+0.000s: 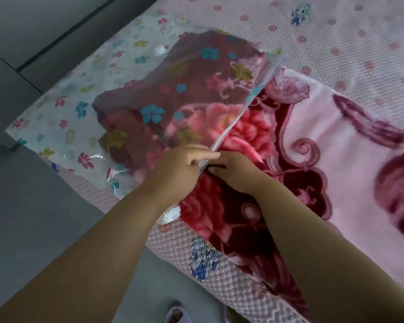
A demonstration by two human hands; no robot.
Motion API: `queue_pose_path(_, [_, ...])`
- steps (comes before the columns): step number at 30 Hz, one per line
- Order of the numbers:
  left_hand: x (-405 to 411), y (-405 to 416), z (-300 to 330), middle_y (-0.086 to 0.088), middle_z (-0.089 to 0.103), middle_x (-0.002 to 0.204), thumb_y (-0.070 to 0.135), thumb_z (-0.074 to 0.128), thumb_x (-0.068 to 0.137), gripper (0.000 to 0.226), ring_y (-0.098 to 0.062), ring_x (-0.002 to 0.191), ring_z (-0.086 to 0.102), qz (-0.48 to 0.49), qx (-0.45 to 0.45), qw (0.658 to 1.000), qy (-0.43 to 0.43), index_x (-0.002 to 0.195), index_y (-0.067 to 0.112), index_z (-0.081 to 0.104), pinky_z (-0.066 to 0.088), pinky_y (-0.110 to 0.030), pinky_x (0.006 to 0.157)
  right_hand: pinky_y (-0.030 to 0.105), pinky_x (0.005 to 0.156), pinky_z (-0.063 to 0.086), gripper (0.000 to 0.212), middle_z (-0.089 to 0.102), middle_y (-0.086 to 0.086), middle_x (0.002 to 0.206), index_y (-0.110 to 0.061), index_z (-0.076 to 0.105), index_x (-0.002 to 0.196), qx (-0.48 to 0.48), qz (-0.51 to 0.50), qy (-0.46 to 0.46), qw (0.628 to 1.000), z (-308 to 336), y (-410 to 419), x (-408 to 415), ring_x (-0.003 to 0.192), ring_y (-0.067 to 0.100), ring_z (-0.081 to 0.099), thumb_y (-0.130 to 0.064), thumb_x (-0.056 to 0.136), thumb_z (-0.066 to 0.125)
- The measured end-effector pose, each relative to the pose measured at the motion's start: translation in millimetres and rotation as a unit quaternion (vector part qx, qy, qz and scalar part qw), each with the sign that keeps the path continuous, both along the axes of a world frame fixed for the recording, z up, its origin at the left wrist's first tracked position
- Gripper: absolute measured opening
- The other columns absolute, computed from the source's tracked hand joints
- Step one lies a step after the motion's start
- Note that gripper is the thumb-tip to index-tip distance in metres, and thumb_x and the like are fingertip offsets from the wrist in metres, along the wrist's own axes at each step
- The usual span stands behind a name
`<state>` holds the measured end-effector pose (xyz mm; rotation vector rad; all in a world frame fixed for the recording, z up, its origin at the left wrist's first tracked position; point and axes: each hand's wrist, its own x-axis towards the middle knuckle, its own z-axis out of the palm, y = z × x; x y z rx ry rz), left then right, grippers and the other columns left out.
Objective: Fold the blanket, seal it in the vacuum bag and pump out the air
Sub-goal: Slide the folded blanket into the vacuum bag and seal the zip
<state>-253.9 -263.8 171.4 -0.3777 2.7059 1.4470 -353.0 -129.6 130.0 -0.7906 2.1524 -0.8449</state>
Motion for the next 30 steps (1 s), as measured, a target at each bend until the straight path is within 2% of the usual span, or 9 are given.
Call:
queue_pose_path(2, [-25.3, 5.4, -2.5, 0.009, 0.053, 0.136, 0.009, 0.051, 0.093, 0.039, -0.006, 0.118, 0.051, -0.045, -0.094, 0.994, -0.013, 0.119, 0.033, 0.067, 0.037, -0.018, 0.102, 0.018, 0.084, 0.039, 0.024, 0.067, 0.006, 0.112, -0.013, 0.07, 0.11, -0.027, -0.081, 0.09, 0.992, -1.4, 25.8, -11.9, 0.105, 0.022, 0.06, -0.01, 0.091, 0.057])
queue_pose_path(5, [-73.2, 18.0, -8.4, 0.005, 0.042, 0.147, 0.028, 0.05, 0.096, 0.034, -0.015, 0.135, 0.039, -0.095, -0.209, 0.973, -0.036, 0.128, 0.033, 0.06, 0.034, -0.033, 0.11, 0.019, 0.079, 0.037, 0.02, 0.069, 0.008, 0.101, -0.011, 0.074, 0.1, -0.024, -0.199, 0.242, 0.949, -0.2, 58.8, -52.4, 0.095, 0.025, 0.062, -0.012, 0.081, 0.068])
queue_pose_path(11, [-178.7, 35.7, -16.5, -0.009, 0.045, 0.139, 0.039, 0.043, 0.098, 0.04, -0.029, 0.128, 0.043, -0.132, -0.279, 0.949, -0.065, 0.133, 0.025, 0.054, 0.04, -0.041, 0.104, 0.031, 0.098, 0.039, 0.047, 0.061, 0.01, 0.119, -0.01, 0.063, 0.118, 0.047, -0.238, 0.3, 0.923, -4.3, 79.2, -173.8, 0.112, 0.028, 0.055, -0.031, 0.077, 0.073])
queue_pose_path(15, [-237.4, 45.1, -22.6, -0.011, 0.042, 0.145, 0.045, 0.035, 0.1, 0.045, -0.033, 0.132, 0.039, -0.147, -0.28, 0.946, -0.069, 0.135, 0.022, 0.052, 0.035, -0.047, 0.107, 0.038, 0.108, 0.031, 0.086, 0.045, 0.008, 0.139, -0.013, 0.041, 0.139, 0.12, -0.229, 0.239, 0.936, -9.7, 81.8, -238.3, 0.13, 0.028, 0.039, -0.056, 0.07, 0.072])
queue_pose_path(18, [-271.2, 49.0, -27.5, -0.012, 0.044, 0.142, 0.045, 0.03, 0.1, 0.046, -0.035, 0.131, 0.039, -0.156, -0.291, 0.941, -0.076, 0.131, 0.023, 0.056, 0.027, -0.046, 0.108, 0.04, 0.099, 0.042, 0.106, 0.051, 0.01, 0.131, -0.014, 0.039, 0.137, 0.177, -0.213, 0.162, 0.947, -17.6, 82.5, -271.5, 0.119, 0.029, 0.05, -0.071, 0.054, 0.072])
queue_pose_path(21, [-302.2, 54.0, -27.3, -0.003, 0.031, 0.154, 0.05, 0.025, 0.099, 0.05, -0.032, 0.137, 0.034, -0.128, -0.291, 0.943, -0.095, 0.133, 0.026, 0.053, 0.015, -0.053, 0.11, 0.037, 0.085, 0.05, 0.097, 0.064, 0.005, 0.106, -0.017, 0.057, 0.115, 0.179, -0.178, 0.074, 0.965, -26.2, 77.7, -291.5, 0.092, 0.023, 0.06, -0.074, 0.039, 0.073])
queue_pose_path(24, [-326.5, 56.6, -21.9, 0.011, 0.017, 0.159, 0.074, 0.01, 0.084, 0.081, -0.025, 0.145, 0.02, -0.101, -0.228, 0.958, -0.139, 0.148, 0.031, 0.032, 0.005, -0.059, 0.113, 0.033, 0.089, 0.048, 0.085, 0.066, 0.003, 0.107, -0.019, 0.064, 0.113, 0.177, -0.141, 0.021, 0.974, -35.8, 72.1, -299.6, 0.093, 0.02, 0.061, -0.067, 0.045, 0.078])
queue_pose_path(26, [-337.9, 58.2, -20.1, 0.005, 0.025, 0.158, 0.081, 0.001, 0.076, 0.094, -0.023, 0.146, 0.02, -0.093, -0.178, 0.969, -0.144, 0.15, 0.03, 0.028, 0.01, -0.05, 0.118, 0.029, 0.087, 0.044, 0.08, 0.063, 0.001, 0.111, -0.019, 0.062, 0.118, 0.188, -0.13, 0.013, 0.973, -39.9, 70.7, -299.8, 0.098, 0.02, 0.059, -0.061, 0.052, 0.08])
queue_pose_path(30, [-345.0, 64.6, -14.0, -0.005, 0.041, 0.15, 0.071, 0.002, 0.089, 0.082, -0.022, 0.142, 0.03, -0.051, -0.101, 0.985, -0.133, 0.144, 0.025, 0.043, 0.014, -0.042, 0.119, 0.027, 0.075, 0.043, 0.053, 0.065, 0.005, 0.1, -0.016, 0.067, 0.105, 0.123, -0.149, 0.041, 0.98, -37.0, 71.8, -286.3, 0.089, 0.02, 0.061, -0.042, 0.062, 0.083])
